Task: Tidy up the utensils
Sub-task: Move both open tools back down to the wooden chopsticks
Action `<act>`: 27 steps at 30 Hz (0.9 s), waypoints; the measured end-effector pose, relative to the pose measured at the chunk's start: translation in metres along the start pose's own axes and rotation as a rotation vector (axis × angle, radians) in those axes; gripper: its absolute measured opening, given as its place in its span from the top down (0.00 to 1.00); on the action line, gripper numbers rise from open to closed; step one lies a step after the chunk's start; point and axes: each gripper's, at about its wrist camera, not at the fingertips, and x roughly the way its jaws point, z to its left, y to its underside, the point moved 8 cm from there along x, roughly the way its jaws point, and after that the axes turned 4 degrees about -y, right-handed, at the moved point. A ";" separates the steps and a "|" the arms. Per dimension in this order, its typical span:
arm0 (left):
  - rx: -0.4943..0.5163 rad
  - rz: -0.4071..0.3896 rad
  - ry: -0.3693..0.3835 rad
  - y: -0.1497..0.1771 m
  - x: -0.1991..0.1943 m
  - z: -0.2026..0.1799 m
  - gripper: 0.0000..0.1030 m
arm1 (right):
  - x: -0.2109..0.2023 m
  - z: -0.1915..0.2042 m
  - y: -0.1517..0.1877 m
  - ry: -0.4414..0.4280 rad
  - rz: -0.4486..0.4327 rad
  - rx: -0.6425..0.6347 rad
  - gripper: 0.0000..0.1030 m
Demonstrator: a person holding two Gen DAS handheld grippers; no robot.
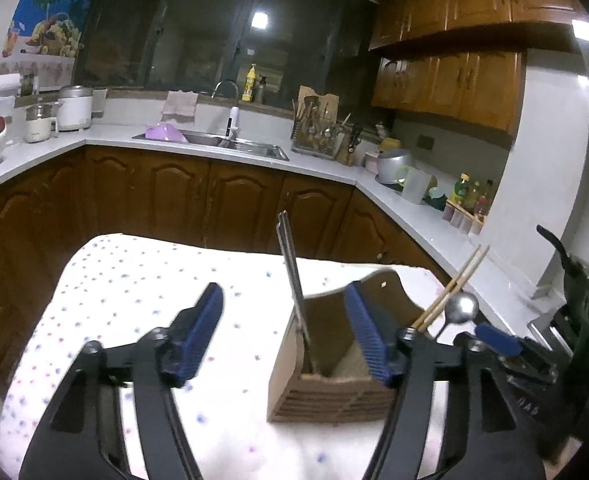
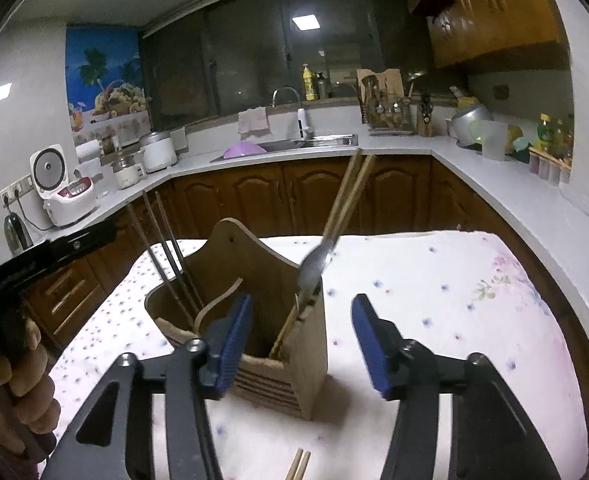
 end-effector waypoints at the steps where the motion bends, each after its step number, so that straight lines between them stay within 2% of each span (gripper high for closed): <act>1: 0.004 0.000 -0.004 0.002 -0.004 0.002 0.24 | -0.003 -0.001 0.001 -0.001 0.001 0.008 0.35; 2: 0.005 0.000 -0.015 0.005 -0.010 0.005 0.18 | -0.008 -0.002 0.004 -0.005 0.002 0.015 0.29; 5: -0.011 0.008 -0.025 0.013 -0.025 0.014 0.16 | -0.023 -0.004 0.013 -0.005 -0.002 0.026 0.20; 17: -0.052 0.118 -0.064 0.081 -0.085 0.043 0.15 | -0.082 0.003 0.055 -0.034 0.015 0.079 0.19; 27: -0.072 0.190 -0.081 0.129 -0.122 0.051 0.15 | -0.114 0.005 0.093 -0.032 0.046 0.124 0.19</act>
